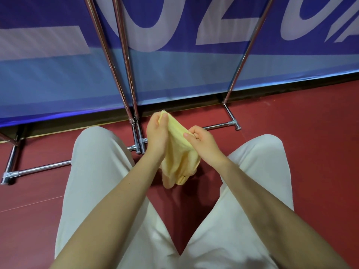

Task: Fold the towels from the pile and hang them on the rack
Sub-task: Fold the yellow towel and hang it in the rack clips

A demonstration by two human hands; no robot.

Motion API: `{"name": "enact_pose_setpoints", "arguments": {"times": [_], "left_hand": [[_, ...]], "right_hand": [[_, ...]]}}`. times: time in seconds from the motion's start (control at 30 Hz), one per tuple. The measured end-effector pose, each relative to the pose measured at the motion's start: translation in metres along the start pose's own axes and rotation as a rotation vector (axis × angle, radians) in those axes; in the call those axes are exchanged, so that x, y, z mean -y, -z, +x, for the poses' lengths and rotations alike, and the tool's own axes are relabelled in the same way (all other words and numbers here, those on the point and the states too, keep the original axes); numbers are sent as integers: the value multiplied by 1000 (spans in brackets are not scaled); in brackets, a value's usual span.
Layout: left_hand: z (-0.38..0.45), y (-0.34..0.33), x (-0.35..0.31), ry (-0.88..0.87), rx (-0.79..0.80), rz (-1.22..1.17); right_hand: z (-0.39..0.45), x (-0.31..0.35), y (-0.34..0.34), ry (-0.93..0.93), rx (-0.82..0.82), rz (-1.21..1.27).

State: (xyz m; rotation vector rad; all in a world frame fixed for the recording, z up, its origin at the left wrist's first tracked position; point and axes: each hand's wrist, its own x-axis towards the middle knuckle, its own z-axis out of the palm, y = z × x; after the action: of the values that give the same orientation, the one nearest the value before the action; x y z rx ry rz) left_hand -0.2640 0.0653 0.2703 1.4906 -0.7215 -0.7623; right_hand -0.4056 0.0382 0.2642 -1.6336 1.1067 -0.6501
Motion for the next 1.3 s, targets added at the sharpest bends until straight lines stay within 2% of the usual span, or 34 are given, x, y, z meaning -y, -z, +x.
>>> {"name": "enact_pose_setpoints", "arguments": {"times": [0.07, 0.17, 0.3, 0.57, 0.67, 0.77, 0.83, 0.93, 1.0, 1.07, 1.17, 1.3], "left_hand": [[9, 9, -4, 2, -111, -10], [24, 26, -6, 50, -258, -29], [34, 52, -4, 64, -374, -7], [43, 96, 0, 99, -587, -20], [46, 109, 5, 189, -621, -76], [43, 110, 8, 238, -583, -190], [41, 105, 5, 267, -523, -232], [31, 82, -4, 330, -323, -294], [18, 61, -7, 328, -178, -219], [2, 42, -1, 264, -21, -76], [-23, 19, 15, 224, 208, -1], [-47, -5, 22, 275, 267, 0]], "right_hand": [[-1, -7, -7, -27, 56, -37], [-5, -30, -12, -40, 166, -240], [-8, -64, 3, -132, 257, -469], [-18, -106, 45, -270, 225, -629], [-20, -119, 55, -342, 180, -494], [-18, -107, 52, -384, 142, -260], [-18, -82, 45, -336, 130, -95], [-23, -38, 34, -255, 155, 165], [-28, -22, 30, -193, 161, 265], [-31, -13, 28, -130, 133, 247], [-32, -3, 27, -46, 110, 187], [-30, 1, 28, 37, 79, 128]]}}
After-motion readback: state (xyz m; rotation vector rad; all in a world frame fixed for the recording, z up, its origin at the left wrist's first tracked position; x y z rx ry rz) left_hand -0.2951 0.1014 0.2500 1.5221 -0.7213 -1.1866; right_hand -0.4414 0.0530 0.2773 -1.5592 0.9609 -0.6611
